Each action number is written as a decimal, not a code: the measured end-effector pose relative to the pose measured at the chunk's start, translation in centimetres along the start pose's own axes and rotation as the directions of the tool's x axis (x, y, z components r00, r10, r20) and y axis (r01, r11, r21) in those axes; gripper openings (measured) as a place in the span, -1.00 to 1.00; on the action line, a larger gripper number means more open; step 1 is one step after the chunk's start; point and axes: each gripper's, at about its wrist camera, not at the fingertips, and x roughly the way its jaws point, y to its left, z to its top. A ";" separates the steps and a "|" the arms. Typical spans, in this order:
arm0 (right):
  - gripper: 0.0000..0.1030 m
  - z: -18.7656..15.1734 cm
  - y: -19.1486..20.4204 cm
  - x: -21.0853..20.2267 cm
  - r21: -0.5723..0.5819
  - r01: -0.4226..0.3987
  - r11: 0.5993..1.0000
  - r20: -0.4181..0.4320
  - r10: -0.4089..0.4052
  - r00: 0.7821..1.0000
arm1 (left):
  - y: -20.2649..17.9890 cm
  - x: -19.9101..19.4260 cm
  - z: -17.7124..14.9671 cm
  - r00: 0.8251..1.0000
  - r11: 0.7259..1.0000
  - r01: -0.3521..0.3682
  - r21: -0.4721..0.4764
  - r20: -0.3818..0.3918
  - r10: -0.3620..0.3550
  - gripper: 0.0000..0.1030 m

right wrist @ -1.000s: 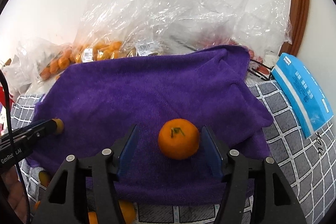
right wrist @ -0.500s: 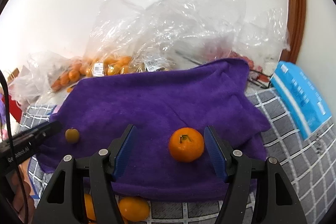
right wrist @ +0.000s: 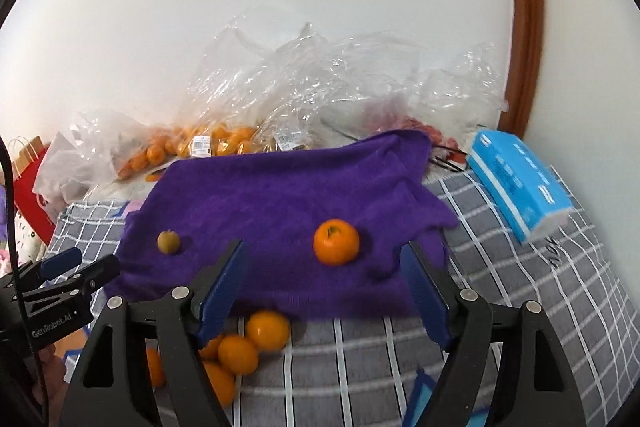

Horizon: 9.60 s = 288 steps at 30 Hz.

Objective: Organize fruits
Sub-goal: 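Open both grippers to release the fruits on the towel and lift away, then move the right tool back toward the oranges beside the towel, then grasp another orange with the right gripper while the left gripper grasps a large orange, then carry both held oranges up and over onto the purple towel, then lower the oranges onto the towel and open both grippers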

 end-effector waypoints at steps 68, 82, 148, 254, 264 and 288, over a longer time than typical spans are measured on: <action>-0.30 -4.5 2.0 5.6 0.116 -0.204 0.972 -0.179 0.223 0.958 | 7.4 2.6 -4.1 0.992 0.988 0.063 -0.139 -0.102 -0.077 0.38; -0.32 -4.5 1.0 5.8 0.151 -0.187 0.971 -0.171 0.212 0.962 | 6.8 2.9 -4.5 0.982 0.980 0.139 -0.141 -0.111 -0.155 0.38; -0.30 -8.2 -0.4 4.3 -0.021 -0.008 1.000 -0.188 0.004 0.982 | 2.5 3.2 -6.4 0.989 0.995 0.095 0.032 -0.117 -0.091 -0.25; -0.30 -0.2 -4.1 7.0 0.111 -0.066 0.992 0.005 0.066 0.998 | 2.6 6.5 2.1 0.980 0.973 0.196 -0.120 0.067 -0.189 -0.26; -0.30 -0.4 -4.3 7.3 0.114 -0.066 0.991 -0.009 0.068 0.998 | 3.8 6.6 2.1 0.981 0.967 0.192 -0.169 0.071 -0.183 -0.25; -0.29 -1.3 -2.7 9.0 0.054 -0.023 0.998 -0.072 0.027 0.997 | 1.8 8.4 1.2 0.977 0.970 0.210 -0.125 -0.004 -0.212 -0.25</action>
